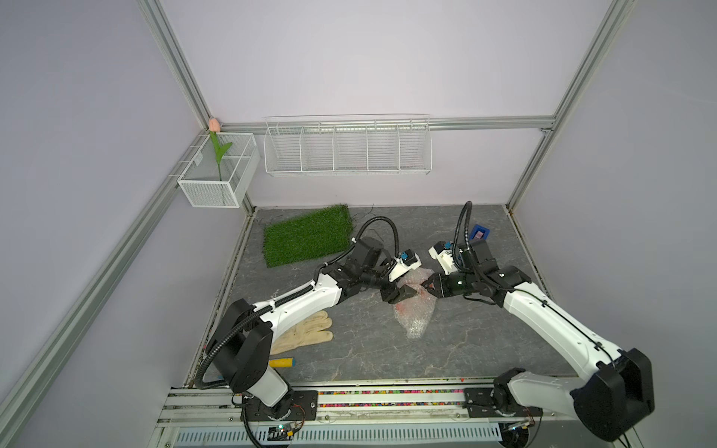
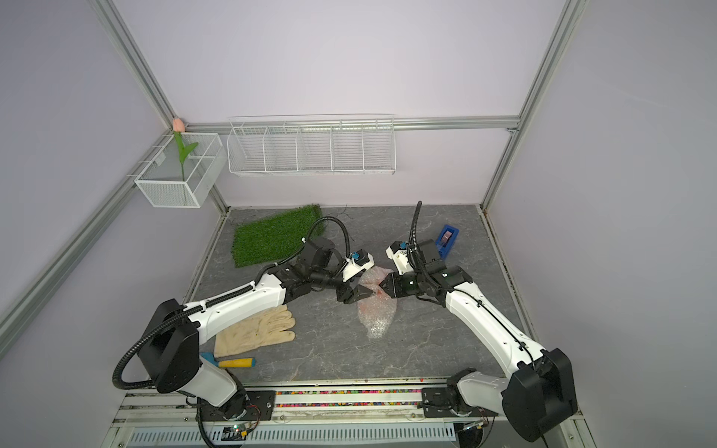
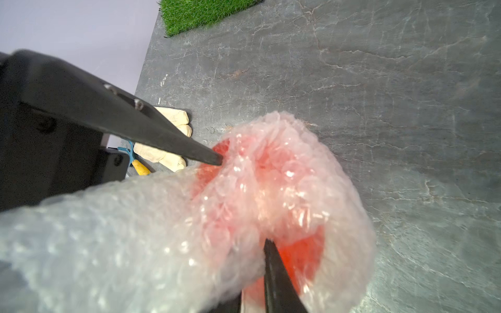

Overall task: Wrap wine glasses in bubble wrap
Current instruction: Wrap the wine glass in bubble wrap.

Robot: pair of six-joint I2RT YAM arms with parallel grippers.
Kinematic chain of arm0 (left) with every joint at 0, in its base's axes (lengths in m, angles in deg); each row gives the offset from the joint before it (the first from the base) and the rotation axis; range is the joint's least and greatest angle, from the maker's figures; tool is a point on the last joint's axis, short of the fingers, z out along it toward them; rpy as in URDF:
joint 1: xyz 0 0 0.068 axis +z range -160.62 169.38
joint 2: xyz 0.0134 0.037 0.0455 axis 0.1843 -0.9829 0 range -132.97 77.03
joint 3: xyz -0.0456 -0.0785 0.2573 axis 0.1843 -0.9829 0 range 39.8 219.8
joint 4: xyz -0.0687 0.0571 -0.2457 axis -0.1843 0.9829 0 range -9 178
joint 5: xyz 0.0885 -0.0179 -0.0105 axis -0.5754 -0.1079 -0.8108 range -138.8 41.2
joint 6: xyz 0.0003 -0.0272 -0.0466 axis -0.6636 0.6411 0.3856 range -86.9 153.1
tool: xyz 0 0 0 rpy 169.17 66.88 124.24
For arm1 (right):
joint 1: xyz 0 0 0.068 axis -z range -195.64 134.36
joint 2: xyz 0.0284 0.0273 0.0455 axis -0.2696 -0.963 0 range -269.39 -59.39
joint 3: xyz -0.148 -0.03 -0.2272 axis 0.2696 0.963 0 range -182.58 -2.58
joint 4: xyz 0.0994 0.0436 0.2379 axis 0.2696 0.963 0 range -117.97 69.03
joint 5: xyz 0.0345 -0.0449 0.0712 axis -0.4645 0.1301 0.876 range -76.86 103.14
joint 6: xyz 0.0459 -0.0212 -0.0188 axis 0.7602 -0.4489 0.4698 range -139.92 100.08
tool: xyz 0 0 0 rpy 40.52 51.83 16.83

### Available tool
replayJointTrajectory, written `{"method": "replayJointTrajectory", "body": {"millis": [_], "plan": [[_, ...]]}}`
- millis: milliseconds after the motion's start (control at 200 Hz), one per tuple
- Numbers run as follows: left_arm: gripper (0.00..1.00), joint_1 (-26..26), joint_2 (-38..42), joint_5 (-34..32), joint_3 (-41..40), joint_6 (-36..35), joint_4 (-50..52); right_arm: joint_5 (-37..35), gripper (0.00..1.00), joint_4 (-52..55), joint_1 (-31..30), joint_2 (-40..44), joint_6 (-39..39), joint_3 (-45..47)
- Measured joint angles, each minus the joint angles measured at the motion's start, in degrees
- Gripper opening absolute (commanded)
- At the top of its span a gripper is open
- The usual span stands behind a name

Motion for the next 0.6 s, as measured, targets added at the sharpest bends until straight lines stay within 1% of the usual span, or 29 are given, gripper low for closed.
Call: {"method": "replayJointTrajectory", "body": {"millis": [200,265,335,385,445,515,600], "plan": [[0.75,0.81,1.64,-0.02,-0.07,3.06,0.5,-0.66,0.18,-2.12,-0.09,-2.69,0.04,-0.07],[0.73,0.94,2.6,-0.07,-0.07,3.91,0.55,-1.03,0.18,-2.29,-0.07,-4.07,0.04,-0.37],[0.65,0.94,3.82,-0.24,-0.07,4.87,0.52,-1.09,0.17,-2.43,-0.07,-5.35,0.04,-1.09],[0.55,0.94,4.66,-0.2,-0.07,5.35,0.37,-1.11,0.17,-2.69,-0.07,-5.9,0.04,-1.55],[0.47,0.94,5.46,-0.02,-0.07,6.05,0.07,-1.09,0.17,-3.13,-0.07,-6.49,0.13,-1.92],[0.41,0.94,5.9,0.68,-0.04,7.13,-0.61,-1.03,0.17,-3.65,-0.07,-6.88,0.28,-2.05],[0.38,0.94,5.49,2.23,0.33,8.17,-0.79,-0.55,0.17,-4.37,-0.07,-7.23,0.68,-2.12]]}}
